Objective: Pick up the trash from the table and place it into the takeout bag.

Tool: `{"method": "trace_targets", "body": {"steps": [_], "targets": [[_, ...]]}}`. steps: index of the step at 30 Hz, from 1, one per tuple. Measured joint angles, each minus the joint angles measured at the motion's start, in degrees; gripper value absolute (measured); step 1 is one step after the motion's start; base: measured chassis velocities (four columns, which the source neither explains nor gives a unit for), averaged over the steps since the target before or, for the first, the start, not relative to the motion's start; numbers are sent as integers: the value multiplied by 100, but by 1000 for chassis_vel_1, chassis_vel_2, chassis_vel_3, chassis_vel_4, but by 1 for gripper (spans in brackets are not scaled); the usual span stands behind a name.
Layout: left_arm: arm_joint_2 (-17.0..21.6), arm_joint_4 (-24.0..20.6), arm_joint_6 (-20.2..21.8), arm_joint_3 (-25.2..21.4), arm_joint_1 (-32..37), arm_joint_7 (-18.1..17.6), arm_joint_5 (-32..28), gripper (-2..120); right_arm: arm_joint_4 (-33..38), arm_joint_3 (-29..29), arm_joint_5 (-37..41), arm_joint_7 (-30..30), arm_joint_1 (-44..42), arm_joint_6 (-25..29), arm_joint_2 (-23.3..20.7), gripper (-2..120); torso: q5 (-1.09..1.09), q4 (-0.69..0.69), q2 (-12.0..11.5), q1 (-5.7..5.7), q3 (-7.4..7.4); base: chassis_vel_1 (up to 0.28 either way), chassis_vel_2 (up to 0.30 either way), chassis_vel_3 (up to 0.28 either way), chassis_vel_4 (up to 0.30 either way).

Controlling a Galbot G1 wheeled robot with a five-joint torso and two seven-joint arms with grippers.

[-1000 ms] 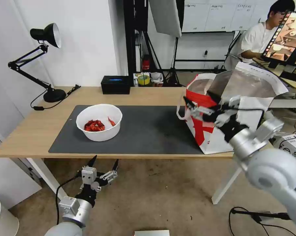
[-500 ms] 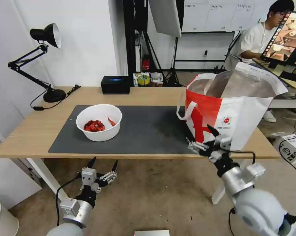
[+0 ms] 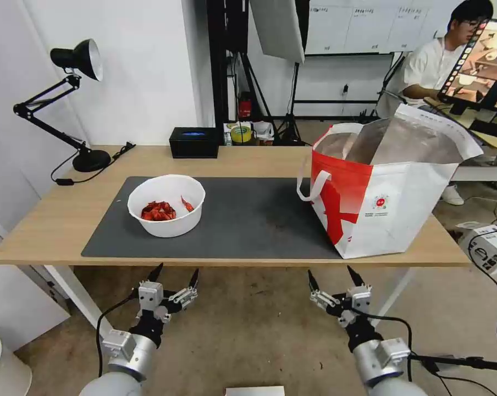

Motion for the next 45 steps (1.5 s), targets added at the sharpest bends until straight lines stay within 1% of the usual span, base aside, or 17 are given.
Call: {"method": "trace_targets", "body": {"steps": [10,13,16,18,21,23,24,25,26,29,33,38,39,40,41,43,45], "targets": [[29,59,-5,0,-12,-1,-12,100,-34,-7,-20,85,31,-45,0,100,0,0,0,0,0,0,0,0,0],[149,-11,24,-94,-99,-43,-191,100,-34,-7,-17,86,34,-48,-3,100,-1,1,0,0,0,0,0,0,0],[388,-177,186,-274,-289,-158,-555,100,-34,-7,-14,86,36,-51,-6,100,0,0,0,0,0,0,0,0,0],[771,-297,375,-489,-563,-312,-1010,100,-32,-7,-11,86,38,-54,-8,100,0,0,0,0,0,0,0,0,0],[890,-310,415,-535,-643,-361,-1143,100,-31,-6,-10,86,38,-54,-8,100,0,0,0,0,0,0,0,0,0],[1287,-377,605,-641,-934,-538,-1662,100,-29,-6,-7,85,39,-55,-9,100,-1,0,0,0,0,0,0,0,0],[1287,-377,605,-641,-934,-538,-1662,100,-29,-6,-7,85,39,-55,-9,100,-1,0,0,0,0,0,0,0,0],[1736,-412,861,-659,-1336,-751,-2223,100,-28,-5,-4,84,40,-56,-11,100,0,0,0,0,1,0,0,0,0],[1736,-412,861,-659,-1336,-751,-2223,100,-28,-5,-4,84,40,-56,-11,100,0,0,0,0,1,0,0,0,0],[2503,-127,1304,-405,-2233,-992,-2852,100,-25,-4,1,82,42,-59,-12,100,0,0,-1,1,1,0,0,0,0],[2753,-43,1542,-266,-2498,-1025,-3221,100,-24,-3,2,81,43,-60,-13,100,0,-1,-1,1,1,0,0,0,0],[3191,247,2159,-6,-3050,-1183,-3951,100,-21,-3,5,79,44,-62,-15,100,0,1,-1,0,1,0,0,0,0],[3191,247,2159,-6,-3050,-1183,-3951,100,-21,-3,5,79,44,-62,-15,100,0,1,-1,0,1,0,0,0,0],[3274,374,2382,105,-3317,-1210,-4266,100,-21,-3,6,79,45,-62,-16,100,0,-1,-1,1,1,0,0,0,0],[3274,374,2382,105,-3317,-1210,-4266,100,-21,-3,6,79,45,-62,-16,100,0,-1,-1,1,1,0,0,0,0],[3396,550,2694,176,-3663,-1273,-4717,100,-20,-2,7,77,45,-62,-16,100,1,-1,0,1,1,0,0,0,0],[3452,611,2860,176,-3753,-1321,-4873,100,-20,-2,7,77,45,-62,-17,100,1,-1,-1,1,1,0,0,0,0]]}}
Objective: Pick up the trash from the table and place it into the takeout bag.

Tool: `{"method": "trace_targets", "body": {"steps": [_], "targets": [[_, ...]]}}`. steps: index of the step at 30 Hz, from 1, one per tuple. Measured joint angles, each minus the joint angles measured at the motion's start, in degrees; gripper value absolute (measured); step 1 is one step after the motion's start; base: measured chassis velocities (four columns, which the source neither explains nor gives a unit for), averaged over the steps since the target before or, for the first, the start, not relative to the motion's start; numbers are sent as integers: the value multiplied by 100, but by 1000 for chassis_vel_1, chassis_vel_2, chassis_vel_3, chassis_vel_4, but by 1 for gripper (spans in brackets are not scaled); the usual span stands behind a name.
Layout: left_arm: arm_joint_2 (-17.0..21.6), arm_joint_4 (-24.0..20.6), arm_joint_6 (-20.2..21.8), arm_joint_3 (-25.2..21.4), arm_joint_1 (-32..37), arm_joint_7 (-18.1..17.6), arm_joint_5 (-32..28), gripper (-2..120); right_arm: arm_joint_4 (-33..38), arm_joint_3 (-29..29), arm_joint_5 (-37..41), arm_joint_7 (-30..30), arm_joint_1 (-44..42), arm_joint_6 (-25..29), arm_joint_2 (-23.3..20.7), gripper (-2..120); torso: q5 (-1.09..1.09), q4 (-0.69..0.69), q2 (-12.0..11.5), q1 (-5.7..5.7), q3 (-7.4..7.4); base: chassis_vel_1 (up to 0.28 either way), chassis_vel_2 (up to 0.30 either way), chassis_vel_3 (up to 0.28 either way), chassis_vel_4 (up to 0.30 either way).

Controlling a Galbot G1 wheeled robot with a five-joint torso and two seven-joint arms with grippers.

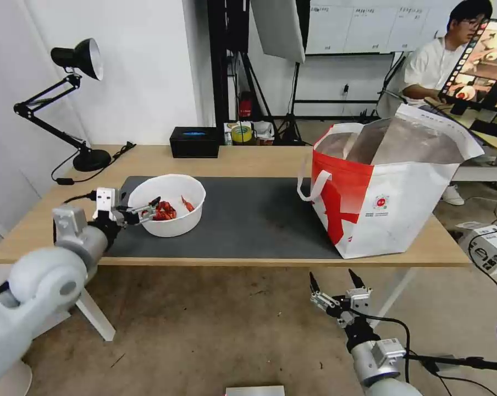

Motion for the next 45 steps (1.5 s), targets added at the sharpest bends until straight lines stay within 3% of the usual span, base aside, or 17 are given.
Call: {"method": "trace_targets", "body": {"steps": [6,13,22,37,45], "targets": [[172,383,878,-58,-267,-253,-537,100,1,0,0,-1,0,0,0,100,-1,1,0,0,0,0,0,0,0],[-2,851,1243,170,-695,-425,-1237,100,2,0,1,-1,0,0,0,100,-2,1,0,0,0,0,0,0,0],[-263,1274,1399,501,-1147,-541,-1634,100,2,0,1,-1,0,0,0,100,-1,1,0,0,-1,0,0,0,0],[-545,1923,1450,1336,-2067,-662,-1649,100,2,0,1,-2,0,0,-1,100,0,1,0,0,0,0,0,0,0],[-711,2153,1575,1749,-2497,-1000,-1741,100,2,0,1,-1,0,0,0,100,-1,0,0,0,0,0,0,0,0]]}}
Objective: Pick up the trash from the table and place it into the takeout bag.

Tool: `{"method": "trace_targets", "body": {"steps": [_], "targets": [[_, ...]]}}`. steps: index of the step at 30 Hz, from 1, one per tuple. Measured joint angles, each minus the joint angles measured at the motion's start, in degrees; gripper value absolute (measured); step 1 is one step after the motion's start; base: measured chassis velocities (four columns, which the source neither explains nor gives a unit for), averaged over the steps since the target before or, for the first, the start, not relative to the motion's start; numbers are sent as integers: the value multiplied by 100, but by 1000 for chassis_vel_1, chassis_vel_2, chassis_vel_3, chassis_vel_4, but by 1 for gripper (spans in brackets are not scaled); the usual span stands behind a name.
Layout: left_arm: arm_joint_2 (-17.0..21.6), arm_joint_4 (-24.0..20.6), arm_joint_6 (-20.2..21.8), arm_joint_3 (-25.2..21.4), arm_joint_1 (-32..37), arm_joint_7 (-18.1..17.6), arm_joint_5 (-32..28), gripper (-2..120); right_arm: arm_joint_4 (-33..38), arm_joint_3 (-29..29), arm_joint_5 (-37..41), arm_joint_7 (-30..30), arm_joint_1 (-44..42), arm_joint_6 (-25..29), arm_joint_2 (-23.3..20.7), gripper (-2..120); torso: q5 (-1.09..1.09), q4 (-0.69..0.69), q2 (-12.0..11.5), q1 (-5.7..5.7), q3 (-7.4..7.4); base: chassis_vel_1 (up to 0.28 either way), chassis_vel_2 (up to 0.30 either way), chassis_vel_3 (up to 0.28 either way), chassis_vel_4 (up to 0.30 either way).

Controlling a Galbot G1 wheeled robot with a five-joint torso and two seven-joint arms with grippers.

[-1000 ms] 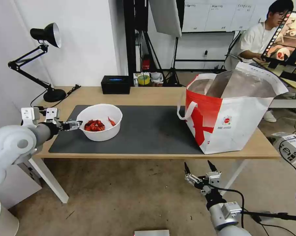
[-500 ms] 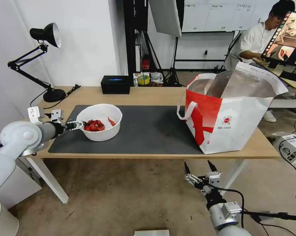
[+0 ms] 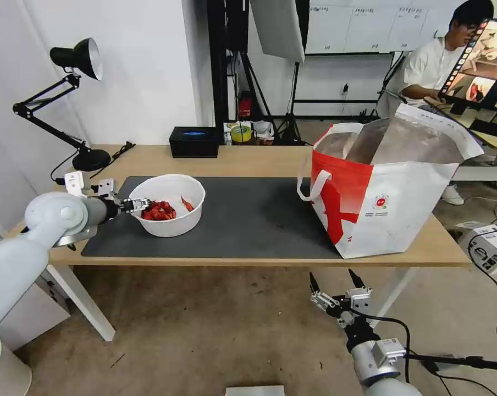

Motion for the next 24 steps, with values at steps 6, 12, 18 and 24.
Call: {"method": "trace_targets", "body": {"steps": [6,12,18,24], "targets": [[-26,45,57,94,-100,-126,-72,100,0,0,0,0,0,0,0,100,0,0,0,0,0,0,0,0,0],[-9,24,81,179,-156,-198,-167,84,0,0,0,0,0,0,0,100,0,0,0,-1,0,0,0,0,0],[9,-30,103,220,-139,-198,-188,62,0,0,0,0,0,0,0,100,0,0,0,-1,0,0,0,0,0],[20,-52,111,288,-147,-205,-188,42,0,0,0,0,0,0,0,100,0,0,0,-1,0,0,0,0,0]]}}
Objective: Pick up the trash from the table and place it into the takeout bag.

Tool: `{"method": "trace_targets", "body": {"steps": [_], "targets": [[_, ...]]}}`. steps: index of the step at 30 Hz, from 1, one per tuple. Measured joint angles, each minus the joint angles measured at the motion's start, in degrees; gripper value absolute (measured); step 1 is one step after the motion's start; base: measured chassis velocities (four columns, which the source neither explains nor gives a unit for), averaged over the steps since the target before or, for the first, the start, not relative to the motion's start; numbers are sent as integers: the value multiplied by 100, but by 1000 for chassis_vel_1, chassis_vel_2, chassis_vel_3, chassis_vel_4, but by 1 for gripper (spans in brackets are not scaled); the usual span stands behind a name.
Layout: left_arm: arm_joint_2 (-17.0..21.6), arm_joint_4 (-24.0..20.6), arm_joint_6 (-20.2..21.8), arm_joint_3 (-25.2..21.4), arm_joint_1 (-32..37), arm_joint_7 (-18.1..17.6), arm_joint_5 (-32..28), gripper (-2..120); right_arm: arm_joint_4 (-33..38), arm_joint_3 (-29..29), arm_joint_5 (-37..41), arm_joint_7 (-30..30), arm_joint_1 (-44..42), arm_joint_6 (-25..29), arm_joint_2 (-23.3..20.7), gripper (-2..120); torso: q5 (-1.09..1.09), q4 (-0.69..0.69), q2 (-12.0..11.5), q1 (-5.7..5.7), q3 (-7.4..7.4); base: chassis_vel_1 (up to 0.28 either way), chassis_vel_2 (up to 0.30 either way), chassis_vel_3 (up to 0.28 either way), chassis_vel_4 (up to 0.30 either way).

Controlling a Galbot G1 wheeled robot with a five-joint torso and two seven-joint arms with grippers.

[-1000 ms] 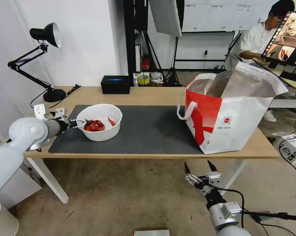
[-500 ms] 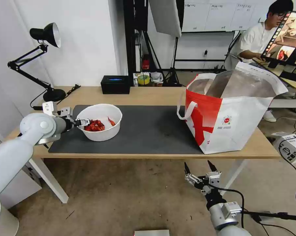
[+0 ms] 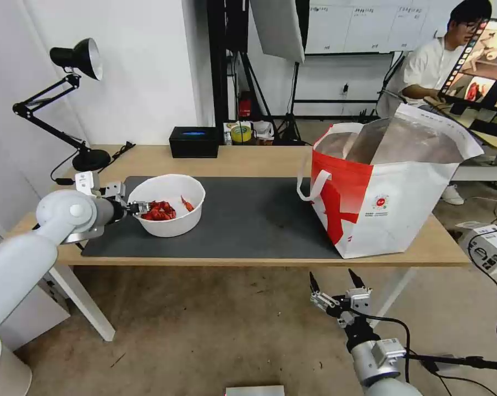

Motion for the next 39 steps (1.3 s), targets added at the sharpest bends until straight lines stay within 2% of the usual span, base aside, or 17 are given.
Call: {"method": "trace_targets", "body": {"steps": [2,4,6,8,9,11,19,25,31,39], "targets": [[6,-4,0,16,-9,-2,1,39,0,0,0,0,0,0,0,100,0,0,0,0,0,0,0,0,0],[30,-13,0,45,-17,-1,1,25,0,0,0,0,0,0,0,100,0,0,0,0,0,0,0,0,0],[39,-14,1,50,-17,-1,1,23,0,0,0,0,0,0,0,100,0,0,0,0,0,0,0,0,0],[61,-25,1,48,-2,5,1,11,0,0,0,0,0,0,0,100,0,0,0,0,0,0,0,0,0],[61,-25,1,48,-2,5,1,11,0,0,0,0,0,0,0,100,0,0,0,0,0,0,0,0,0],[69,-48,0,13,44,20,2,1,0,0,0,0,-1,0,0,100,0,0,0,0,0,0,0,0,0],[72,-165,-20,-129,195,30,4,0,0,0,0,0,0,0,0,100,-1,0,0,0,0,0,0,0,0],[73,-449,-75,-255,70,16,-135,0,0,0,0,0,0,0,0,100,-1,1,0,0,0,0,0,0,0],[-176,-709,-108,-152,-364,-232,-276,0,0,0,0,0,0,0,0,100,0,-1,0,1,0,0,0,0,0],[-313,-785,-112,38,-989,-409,-552,0,0,0,1,0,0,0,0,100,0,-1,0,1,0,0,0,0,0]]}}
